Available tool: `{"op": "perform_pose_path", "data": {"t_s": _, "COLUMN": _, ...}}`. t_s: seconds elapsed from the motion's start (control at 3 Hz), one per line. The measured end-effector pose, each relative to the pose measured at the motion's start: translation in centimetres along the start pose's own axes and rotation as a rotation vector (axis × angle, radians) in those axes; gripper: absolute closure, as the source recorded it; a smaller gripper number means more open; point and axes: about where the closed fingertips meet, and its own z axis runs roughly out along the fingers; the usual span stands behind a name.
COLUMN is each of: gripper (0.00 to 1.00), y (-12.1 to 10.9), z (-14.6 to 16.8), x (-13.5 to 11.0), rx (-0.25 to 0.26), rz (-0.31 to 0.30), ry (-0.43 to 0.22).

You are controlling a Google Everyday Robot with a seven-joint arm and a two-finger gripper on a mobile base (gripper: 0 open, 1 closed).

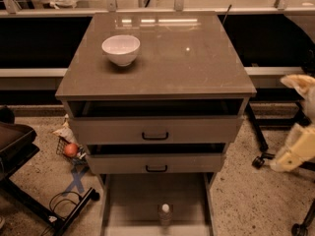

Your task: Pick water bottle from bottom drawer and place on counter

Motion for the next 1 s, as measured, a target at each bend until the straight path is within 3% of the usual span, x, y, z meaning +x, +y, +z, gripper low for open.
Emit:
{"op": "perform_pose_path", "data": {"t_s": 0.33, "gripper": 0.0, "y": 1.3, "z": 2.4, "x": 3.6, "rx": 0.054, "rz": 0.064, "ry": -0.144}}
{"op": "perform_pose_path", "data": {"t_s": 0.67, "gripper": 0.0, "y": 2.4, "z": 3.9, "x": 4.9, "rx": 0.066, "rz": 0.061, "ry": -0.283}}
{"op": "perform_pose_path", "data": {"t_s": 1.0, "gripper": 0.0, "y": 3.5, "z": 5.1, "x": 5.8, "rx": 0.056, "rz": -0.034, "ry": -0.35}}
